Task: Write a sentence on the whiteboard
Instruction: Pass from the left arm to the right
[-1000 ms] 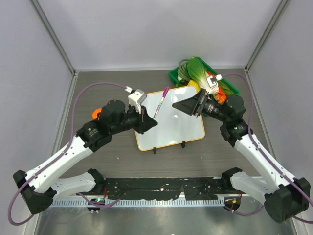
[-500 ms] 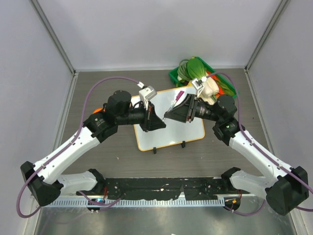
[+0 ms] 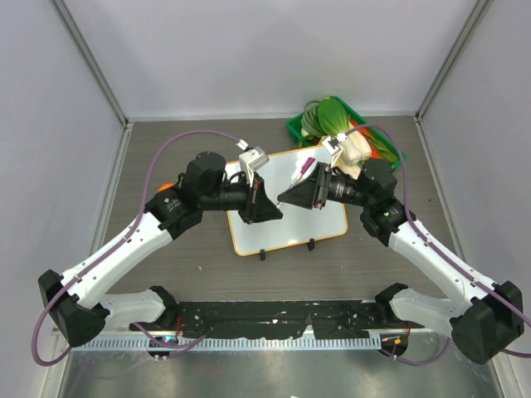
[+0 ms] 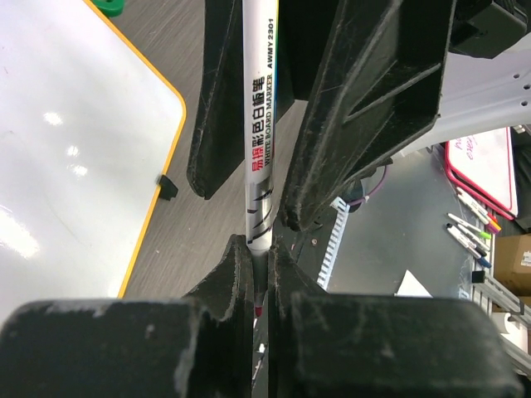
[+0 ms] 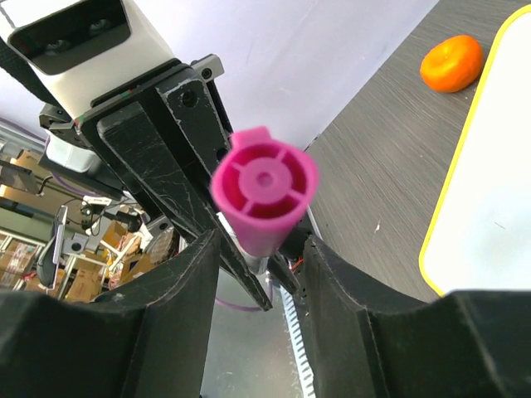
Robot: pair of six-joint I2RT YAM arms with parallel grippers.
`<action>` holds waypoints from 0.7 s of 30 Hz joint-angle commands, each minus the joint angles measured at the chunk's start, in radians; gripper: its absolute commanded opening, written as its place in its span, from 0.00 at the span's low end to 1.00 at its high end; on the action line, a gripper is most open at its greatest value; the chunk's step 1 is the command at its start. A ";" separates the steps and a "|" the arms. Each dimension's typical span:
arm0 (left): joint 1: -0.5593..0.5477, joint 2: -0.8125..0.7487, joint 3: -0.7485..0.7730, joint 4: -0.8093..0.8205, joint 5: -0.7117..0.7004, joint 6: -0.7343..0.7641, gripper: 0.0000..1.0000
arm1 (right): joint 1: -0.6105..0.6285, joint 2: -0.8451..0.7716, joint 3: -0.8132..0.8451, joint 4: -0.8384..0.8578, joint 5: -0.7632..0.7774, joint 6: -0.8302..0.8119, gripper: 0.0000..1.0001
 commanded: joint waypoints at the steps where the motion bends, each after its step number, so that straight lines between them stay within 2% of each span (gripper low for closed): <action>1: 0.008 -0.020 0.034 0.000 0.041 0.012 0.00 | -0.002 -0.026 0.048 -0.019 0.018 -0.041 0.48; 11: 0.007 -0.020 0.013 0.002 0.062 0.012 0.00 | -0.013 -0.055 0.048 -0.044 0.019 -0.032 0.43; 21: 0.010 -0.009 -0.009 0.009 0.062 0.012 0.00 | -0.015 -0.062 0.045 -0.042 0.006 -0.018 0.33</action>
